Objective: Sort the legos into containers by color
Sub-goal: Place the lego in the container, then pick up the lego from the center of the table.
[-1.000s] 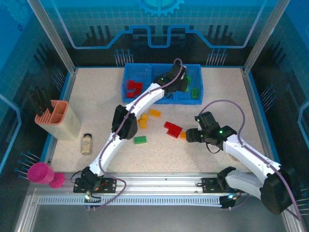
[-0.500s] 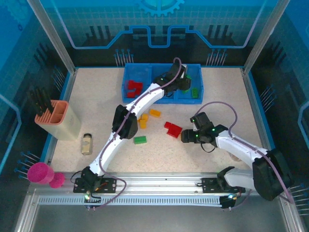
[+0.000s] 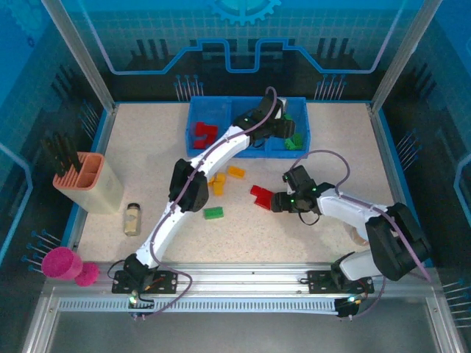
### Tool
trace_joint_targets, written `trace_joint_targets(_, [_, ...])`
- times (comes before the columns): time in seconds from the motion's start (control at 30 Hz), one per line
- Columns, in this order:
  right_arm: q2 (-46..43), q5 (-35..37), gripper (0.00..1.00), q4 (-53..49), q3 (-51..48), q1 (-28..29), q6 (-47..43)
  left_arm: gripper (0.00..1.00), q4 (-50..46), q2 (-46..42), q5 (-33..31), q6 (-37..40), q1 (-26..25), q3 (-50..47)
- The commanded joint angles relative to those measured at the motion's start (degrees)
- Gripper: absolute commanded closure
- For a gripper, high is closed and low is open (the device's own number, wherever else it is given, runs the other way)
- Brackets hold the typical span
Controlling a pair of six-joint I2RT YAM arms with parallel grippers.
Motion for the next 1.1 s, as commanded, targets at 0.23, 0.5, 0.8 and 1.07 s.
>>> trace_joint_targets(0.23, [5.47,1.74,0.39,0.17,2.12,1.31,-0.49,0.34,1.75,-14.27,1.43,3.84,-0.38,-9.79])
trace_joint_targets(0.5, [8.45,3.03,0.60,-0.92,2.80,1.46,-1.18,0.32,3.83,-20.46,1.18,4.31,0.58,-17.49])
trace_joint_targets(0.8, [6.71,5.07,0.72,-8.13,7.65,1.37,-5.54,0.31,2.58,-35.49,0.14,5.61,4.19,-34.15])
trace_joint_targets(1.07, [3.72,7.43,0.73,-16.17,24.92,1.03,-14.37,0.28,0.00,-56.00,-4.10,8.66,8.60,-55.92])
